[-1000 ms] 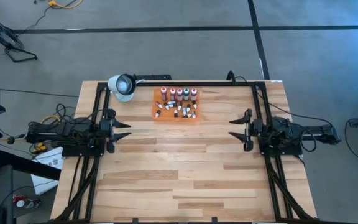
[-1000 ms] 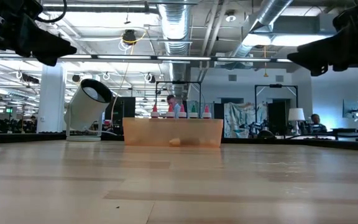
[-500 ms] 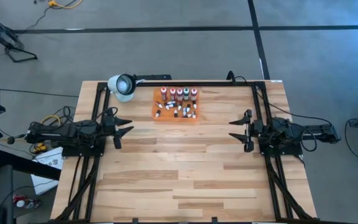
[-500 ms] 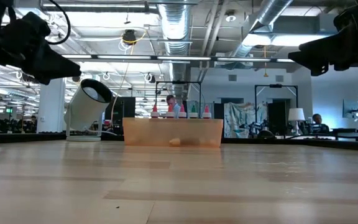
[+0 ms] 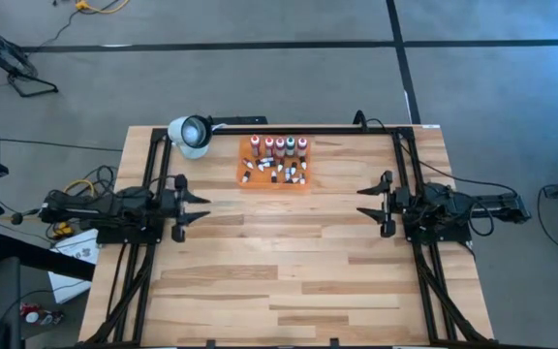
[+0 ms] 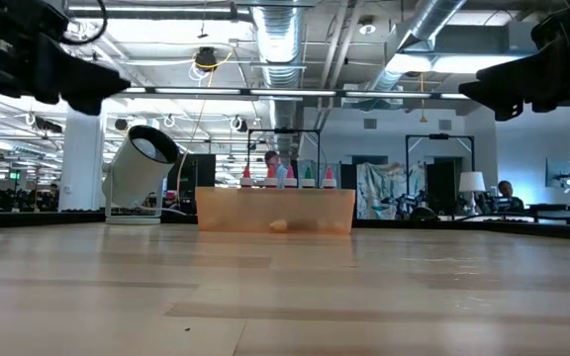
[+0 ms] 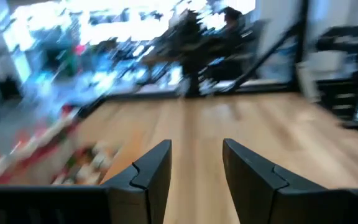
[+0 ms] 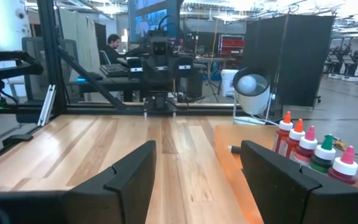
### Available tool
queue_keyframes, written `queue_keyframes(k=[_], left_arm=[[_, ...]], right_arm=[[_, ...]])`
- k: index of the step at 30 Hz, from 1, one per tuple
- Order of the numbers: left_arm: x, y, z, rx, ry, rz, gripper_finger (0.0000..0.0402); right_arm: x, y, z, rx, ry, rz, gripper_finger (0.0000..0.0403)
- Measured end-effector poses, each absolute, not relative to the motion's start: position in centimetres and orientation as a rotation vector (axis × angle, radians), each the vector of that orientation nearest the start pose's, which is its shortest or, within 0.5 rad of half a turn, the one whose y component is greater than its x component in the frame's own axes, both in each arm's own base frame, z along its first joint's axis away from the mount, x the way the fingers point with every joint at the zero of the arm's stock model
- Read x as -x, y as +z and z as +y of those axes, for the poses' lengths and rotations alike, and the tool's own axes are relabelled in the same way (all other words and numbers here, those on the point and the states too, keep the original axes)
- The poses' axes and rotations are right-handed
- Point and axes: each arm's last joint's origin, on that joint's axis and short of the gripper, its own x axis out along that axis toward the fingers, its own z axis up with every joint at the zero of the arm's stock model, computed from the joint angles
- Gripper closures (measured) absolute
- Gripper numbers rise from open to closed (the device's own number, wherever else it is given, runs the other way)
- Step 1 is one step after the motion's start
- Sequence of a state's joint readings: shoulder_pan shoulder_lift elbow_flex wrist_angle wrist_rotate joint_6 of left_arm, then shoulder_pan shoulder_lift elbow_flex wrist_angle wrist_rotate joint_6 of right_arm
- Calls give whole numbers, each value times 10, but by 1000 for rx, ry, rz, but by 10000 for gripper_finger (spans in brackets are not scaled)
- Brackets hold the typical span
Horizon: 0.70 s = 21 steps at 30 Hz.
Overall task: Pick & Place food coloring
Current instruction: Return to Home Position
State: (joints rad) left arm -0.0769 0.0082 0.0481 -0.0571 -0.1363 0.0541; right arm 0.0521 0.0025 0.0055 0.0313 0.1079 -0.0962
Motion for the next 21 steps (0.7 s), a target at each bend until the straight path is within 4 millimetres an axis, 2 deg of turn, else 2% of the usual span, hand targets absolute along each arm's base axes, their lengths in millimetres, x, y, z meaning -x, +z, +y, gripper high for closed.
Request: queue_keyframes(k=[4,21], left_arm=[[-97,170,-6,-124,-34,-41,265],[-98,169,-6,-133,-36,-35,265]], right_arm=[[-97,168,2,77,-55,-31,178],[-97,168,2,74,-52,-31,178]])
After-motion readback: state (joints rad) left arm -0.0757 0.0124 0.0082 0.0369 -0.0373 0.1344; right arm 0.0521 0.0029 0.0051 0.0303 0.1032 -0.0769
